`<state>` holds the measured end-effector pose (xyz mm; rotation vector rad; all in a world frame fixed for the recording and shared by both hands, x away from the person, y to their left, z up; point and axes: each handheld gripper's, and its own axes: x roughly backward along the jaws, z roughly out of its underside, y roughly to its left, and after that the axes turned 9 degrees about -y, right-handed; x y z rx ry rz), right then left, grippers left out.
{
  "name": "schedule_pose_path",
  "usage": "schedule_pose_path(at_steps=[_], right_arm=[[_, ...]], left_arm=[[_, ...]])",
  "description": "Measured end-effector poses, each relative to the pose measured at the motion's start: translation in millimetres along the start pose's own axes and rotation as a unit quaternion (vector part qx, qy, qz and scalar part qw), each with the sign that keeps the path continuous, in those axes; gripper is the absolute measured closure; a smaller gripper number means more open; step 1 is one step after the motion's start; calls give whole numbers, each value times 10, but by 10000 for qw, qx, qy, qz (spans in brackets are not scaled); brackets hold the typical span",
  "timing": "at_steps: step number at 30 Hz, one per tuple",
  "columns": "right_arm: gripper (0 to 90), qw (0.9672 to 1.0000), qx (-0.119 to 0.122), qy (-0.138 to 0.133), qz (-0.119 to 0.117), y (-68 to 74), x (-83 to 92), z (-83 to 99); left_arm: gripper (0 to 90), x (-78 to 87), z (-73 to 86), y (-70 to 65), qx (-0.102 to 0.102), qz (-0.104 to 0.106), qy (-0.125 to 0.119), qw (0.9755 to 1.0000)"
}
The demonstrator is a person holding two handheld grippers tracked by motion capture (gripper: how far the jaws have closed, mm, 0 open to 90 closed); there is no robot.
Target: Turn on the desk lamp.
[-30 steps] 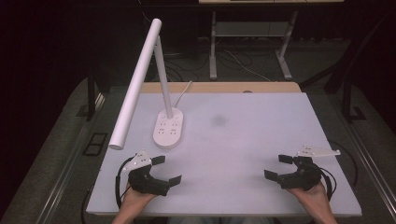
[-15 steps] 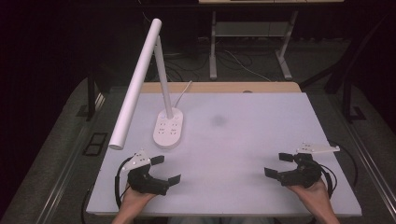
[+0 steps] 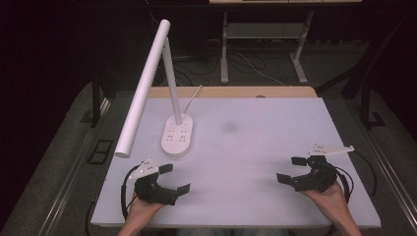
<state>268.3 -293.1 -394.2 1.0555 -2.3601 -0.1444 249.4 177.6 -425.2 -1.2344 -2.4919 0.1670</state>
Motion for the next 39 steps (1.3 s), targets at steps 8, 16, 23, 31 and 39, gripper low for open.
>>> schedule_pose_path(at_steps=[8, 16, 23, 31, 39], right_arm=[[14, 10000, 76, 7, -42, 9, -27, -117], [14, 9997, 202, 76, -105, 26, -124, -308], [14, 9991, 355, 181, -173, 57, -256, -489], [14, 9983, 442, 297, -228, 67, -441, -636], [14, 9978, 506, 355, -240, 59, -577, -751]], left_arm=[[0, 1, 1, 3, -10, -5, 9, 10000], [0, -1, 1, 3, -2, 3, 7, 10000], [0, 0, 2, 5, 10, -18, -9, 10000], [0, 3, 2, 9, 6, -17, -23, 10000], [0, 10, 1, 9, 17, -27, -25, 10000]])
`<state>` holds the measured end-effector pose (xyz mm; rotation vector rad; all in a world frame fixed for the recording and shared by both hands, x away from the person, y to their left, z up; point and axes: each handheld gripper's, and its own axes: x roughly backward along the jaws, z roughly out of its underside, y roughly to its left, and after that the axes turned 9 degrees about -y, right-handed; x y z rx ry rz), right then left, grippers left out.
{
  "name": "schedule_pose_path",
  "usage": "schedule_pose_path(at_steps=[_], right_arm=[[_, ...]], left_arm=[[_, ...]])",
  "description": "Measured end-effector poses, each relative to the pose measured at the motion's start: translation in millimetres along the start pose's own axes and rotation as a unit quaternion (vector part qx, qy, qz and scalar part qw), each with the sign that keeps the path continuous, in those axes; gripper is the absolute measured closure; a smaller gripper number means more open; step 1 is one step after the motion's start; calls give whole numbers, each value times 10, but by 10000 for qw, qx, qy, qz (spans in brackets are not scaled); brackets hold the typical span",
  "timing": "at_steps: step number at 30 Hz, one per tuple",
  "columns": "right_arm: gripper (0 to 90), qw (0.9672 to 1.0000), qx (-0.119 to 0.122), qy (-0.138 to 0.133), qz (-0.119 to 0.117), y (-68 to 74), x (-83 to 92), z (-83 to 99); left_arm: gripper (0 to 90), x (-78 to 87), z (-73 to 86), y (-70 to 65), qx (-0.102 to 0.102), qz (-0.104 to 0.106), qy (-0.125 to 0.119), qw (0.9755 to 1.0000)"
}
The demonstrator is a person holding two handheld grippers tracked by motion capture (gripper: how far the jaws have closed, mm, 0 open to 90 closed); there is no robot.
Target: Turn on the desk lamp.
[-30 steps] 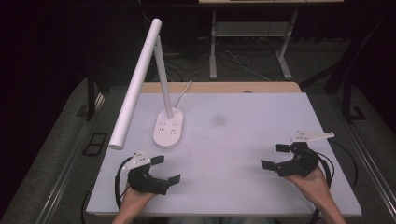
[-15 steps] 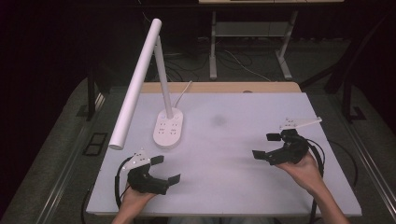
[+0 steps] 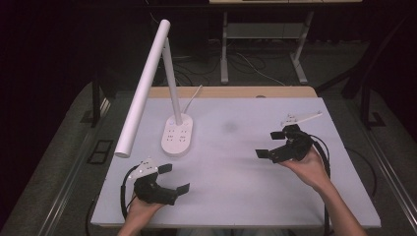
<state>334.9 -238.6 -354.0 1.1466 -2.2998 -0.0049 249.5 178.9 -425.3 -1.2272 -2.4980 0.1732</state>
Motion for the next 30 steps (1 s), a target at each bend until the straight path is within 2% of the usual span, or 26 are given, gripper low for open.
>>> schedule_pose_path(at_steps=[16, 30], right_arm=[[14, 9997, 192, 109, -91, 34, -254, -264], [14, 9993, 262, 213, -169, 39, -491, -457]], left_arm=[[0, 12, -5, 8, 40, -32, -42, 10000], [0, 14, -4, 10, 44, -33, -39, 10000]])
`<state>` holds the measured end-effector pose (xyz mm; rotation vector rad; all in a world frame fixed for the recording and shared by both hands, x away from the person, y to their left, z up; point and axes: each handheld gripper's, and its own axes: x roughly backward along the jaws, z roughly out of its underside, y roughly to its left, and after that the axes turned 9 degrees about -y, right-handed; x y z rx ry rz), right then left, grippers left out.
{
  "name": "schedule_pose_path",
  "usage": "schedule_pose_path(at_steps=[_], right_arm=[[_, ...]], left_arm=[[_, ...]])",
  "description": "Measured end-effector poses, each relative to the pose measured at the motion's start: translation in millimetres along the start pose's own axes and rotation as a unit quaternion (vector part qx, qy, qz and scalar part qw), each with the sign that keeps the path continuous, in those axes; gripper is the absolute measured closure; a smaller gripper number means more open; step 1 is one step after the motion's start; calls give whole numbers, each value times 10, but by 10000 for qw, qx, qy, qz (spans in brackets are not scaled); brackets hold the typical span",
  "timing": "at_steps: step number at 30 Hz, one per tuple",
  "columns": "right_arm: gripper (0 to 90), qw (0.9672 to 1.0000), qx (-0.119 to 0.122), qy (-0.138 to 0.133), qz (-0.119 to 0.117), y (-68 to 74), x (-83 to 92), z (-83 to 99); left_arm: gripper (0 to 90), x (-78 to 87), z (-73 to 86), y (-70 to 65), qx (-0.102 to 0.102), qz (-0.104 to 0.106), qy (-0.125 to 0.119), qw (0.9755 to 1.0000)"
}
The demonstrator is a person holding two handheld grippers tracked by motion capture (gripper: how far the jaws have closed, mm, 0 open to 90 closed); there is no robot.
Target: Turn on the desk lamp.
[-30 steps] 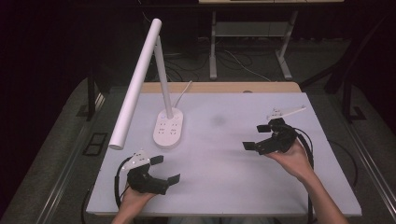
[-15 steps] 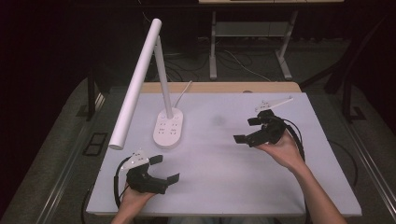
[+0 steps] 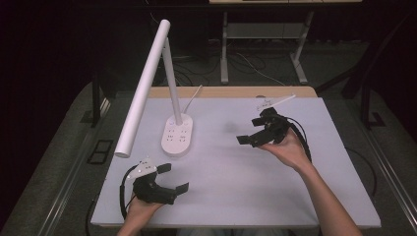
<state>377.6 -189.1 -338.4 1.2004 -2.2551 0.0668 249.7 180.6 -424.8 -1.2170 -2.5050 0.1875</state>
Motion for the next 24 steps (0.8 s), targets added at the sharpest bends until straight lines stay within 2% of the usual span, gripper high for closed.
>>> schedule_pose_path(at_steps=[10, 20, 24], right_arm=[[14, 9999, 55, 18, -111, 23, -188, -123], [14, 9994, 245, 115, -227, 129, -439, -283], [15, 9994, 228, 126, -246, 163, -499, -330]], left_arm=[[0, 3, -1, 2, 11, 16, -9, 10000], [0, 6, -3, 5, 10, 31, -2, 10000], [0, 4, -2, 4, 17, 32, -5, 10000]])
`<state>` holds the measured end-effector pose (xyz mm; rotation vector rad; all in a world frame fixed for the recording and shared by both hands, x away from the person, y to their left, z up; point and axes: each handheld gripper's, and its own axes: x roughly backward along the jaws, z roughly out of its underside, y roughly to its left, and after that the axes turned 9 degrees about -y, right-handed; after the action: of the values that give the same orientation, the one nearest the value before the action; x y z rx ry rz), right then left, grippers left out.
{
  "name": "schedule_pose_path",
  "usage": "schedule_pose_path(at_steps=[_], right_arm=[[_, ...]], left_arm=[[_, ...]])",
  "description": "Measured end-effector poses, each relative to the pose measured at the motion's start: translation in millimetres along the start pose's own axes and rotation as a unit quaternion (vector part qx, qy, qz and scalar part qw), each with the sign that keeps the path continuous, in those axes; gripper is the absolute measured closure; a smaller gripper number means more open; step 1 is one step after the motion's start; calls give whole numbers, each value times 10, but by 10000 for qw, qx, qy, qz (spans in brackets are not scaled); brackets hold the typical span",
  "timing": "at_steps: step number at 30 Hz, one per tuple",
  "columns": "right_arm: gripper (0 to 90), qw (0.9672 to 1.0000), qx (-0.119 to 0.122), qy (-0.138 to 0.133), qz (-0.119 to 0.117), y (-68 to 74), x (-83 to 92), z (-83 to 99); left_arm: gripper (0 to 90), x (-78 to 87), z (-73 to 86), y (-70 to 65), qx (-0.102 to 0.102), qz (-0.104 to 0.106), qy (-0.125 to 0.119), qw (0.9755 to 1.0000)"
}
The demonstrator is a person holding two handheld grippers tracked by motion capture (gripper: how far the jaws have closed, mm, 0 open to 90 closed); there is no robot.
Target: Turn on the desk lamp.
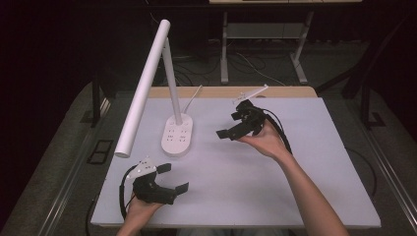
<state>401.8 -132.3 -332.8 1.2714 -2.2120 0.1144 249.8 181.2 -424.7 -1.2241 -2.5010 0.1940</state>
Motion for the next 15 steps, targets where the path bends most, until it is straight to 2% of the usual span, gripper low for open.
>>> schedule_pose_path(at_steps=[1, 3, 5, 7, 10, 15], right_arm=[[54, 10000, 66, 38, -25, 3, -40, -29], [63, 9999, 100, 50, -23, 9, -77, -60], [144, 9999, 129, 74, -60, 10, -115, -94], [172, 9999, 148, 14, -52, 12, -140, -122], [284, 9998, 179, -63, -73, 2, -181, -166], [372, 9997, 158, -162, -78, -18, -261, -213]], left_arm=[[0, -3, 1, -2, -6, 3, 6, 10000], [0, -6, 1, -8, 0, 8, -1, 10000], [0, -6, 1, -7, 5, 8, -12, 10000], [0, -1, -1, -5, 6, 18, -4, 10000], [0, 1, -2, -4, 8, 22, 4, 10000], [0, 0, -2, -3, 15, 29, -16, 10000]])
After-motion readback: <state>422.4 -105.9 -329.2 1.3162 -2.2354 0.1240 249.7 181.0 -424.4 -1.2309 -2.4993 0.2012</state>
